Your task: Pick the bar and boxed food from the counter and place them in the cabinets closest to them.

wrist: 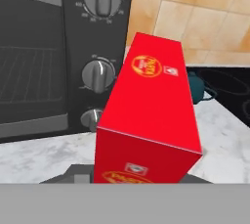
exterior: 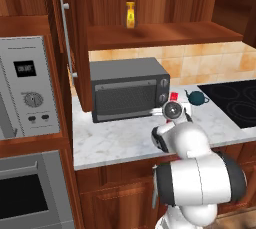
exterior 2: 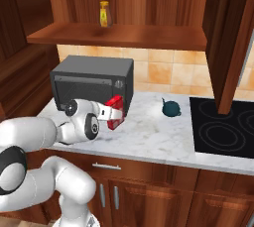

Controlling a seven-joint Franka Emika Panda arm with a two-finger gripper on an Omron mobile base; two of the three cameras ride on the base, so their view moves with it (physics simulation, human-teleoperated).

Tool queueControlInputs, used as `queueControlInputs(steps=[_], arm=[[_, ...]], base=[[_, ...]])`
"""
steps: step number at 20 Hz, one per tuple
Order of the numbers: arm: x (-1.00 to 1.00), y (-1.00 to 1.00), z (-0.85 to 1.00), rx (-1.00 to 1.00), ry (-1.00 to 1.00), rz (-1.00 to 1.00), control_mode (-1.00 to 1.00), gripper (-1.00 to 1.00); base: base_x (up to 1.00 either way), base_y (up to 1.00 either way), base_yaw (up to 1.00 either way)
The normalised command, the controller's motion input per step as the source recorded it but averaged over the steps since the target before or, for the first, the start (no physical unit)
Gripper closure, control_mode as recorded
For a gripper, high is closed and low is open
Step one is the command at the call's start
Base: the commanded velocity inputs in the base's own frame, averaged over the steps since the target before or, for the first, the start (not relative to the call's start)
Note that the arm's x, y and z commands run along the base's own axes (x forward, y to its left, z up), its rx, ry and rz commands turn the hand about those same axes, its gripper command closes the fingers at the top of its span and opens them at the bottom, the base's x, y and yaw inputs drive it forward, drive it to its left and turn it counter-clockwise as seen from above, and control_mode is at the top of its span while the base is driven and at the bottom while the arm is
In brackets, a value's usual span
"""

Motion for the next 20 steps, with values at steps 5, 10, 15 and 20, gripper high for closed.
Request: queueControlInputs(steps=[5, 10, 15, 20], arm=[[-0.20, -0.05, 0.63, 0.01, 0.00, 0.01, -1.00, 1.00], [-0.34, -0.06, 0.70, 0.00, 0.07, 0.04, -1.00, 1.00], [-0.45, -0.08, 0.83, 0.00, 0.09, 0.06, -1.00, 1.00], [-0.56, -0.02, 0.79, 0.00, 0.09, 0.04, -1.00, 1.00]], base=[[0.00, 0.00, 0.00], [0.00, 0.00, 0.00], [0.00, 0.00, 0.00], [0.00, 0.00, 0.00]])
